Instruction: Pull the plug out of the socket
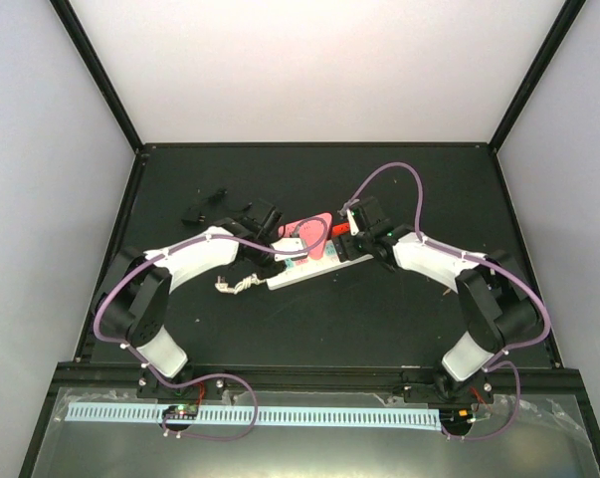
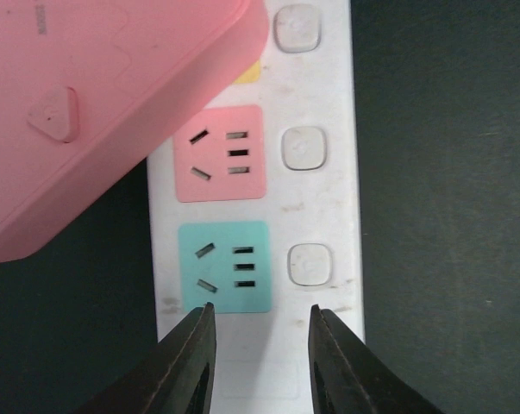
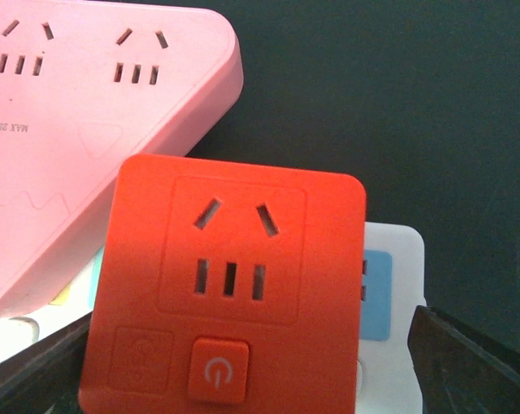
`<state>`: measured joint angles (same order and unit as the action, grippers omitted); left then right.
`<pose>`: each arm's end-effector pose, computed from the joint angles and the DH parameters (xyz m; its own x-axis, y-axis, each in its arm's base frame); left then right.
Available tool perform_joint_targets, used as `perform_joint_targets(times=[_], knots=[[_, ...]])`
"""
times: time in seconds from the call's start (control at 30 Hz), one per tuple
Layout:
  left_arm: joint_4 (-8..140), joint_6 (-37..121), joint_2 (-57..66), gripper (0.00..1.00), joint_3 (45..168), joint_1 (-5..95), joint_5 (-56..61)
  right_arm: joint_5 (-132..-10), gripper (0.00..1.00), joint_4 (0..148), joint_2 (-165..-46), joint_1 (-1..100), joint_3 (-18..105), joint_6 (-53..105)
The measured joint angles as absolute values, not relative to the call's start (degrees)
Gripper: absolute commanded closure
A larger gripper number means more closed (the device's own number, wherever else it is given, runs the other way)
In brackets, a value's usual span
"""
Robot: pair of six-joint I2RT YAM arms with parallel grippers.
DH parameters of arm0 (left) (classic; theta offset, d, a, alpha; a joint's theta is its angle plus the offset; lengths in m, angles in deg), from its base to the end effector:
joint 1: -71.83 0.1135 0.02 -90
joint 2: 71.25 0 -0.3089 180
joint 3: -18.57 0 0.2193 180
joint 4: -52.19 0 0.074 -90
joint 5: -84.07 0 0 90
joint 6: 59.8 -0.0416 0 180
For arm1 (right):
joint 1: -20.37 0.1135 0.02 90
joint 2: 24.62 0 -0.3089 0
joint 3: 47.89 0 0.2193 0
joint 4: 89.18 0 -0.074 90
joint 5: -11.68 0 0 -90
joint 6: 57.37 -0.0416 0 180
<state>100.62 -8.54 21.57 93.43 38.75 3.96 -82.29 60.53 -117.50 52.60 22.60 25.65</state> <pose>0.2390 -0.1642 0.2490 -0.2263 0.8832 -0.4109 0.9448 0.3016 0.1279 0.2623 0.1620 0.2466 -0.7281 -0.3157 -0.6085 -0.4111 0.9114 0.0190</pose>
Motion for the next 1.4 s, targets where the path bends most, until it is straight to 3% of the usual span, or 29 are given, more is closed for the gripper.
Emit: perform_joint_targets(times=[0.53, 1.0, 1.4], knots=[[99.1, -9.8, 23.4, 0.8, 91.7, 38.7, 1.6, -84.1, 0.25, 62.1, -118.8, 54.2, 22.7, 24.8], [98.5, -9.9, 23.8, 0.84, 91.7, 38.6, 1.5, -84.0, 0.45, 62.0, -118.0, 54.5, 22.6, 24.7], [98.0, -9.9, 24.3, 0.85, 92.1, 38.4, 1.1, -85.0, 0.47, 62.0, -117.4, 55.2, 22.4, 24.8]])
